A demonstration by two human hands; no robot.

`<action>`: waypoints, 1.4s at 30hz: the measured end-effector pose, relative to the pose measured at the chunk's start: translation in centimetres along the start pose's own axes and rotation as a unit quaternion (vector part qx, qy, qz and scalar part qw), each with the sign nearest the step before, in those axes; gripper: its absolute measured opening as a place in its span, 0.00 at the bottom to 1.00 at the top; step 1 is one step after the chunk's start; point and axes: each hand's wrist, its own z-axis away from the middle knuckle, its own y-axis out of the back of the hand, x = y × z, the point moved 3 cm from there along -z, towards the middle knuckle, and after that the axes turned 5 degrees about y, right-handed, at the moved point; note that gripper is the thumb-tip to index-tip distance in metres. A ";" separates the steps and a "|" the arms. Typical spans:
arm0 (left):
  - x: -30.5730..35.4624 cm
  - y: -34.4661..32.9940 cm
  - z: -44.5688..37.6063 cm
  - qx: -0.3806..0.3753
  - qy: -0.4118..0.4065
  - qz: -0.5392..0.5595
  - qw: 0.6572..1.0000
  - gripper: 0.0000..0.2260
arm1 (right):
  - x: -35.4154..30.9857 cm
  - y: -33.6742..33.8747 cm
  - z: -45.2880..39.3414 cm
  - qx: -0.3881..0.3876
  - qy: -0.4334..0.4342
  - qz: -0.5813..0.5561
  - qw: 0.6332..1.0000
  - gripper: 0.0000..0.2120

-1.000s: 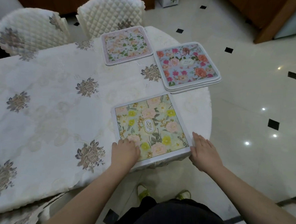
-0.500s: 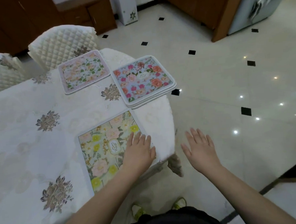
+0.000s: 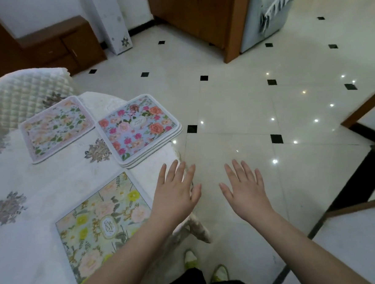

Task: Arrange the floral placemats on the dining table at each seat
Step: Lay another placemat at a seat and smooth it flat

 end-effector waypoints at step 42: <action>18.2 -0.7 -28.5 0.038 -0.096 -0.010 0.995 0.31 | 24.2 10.5 -14.9 0.122 -0.070 -0.029 0.990 0.40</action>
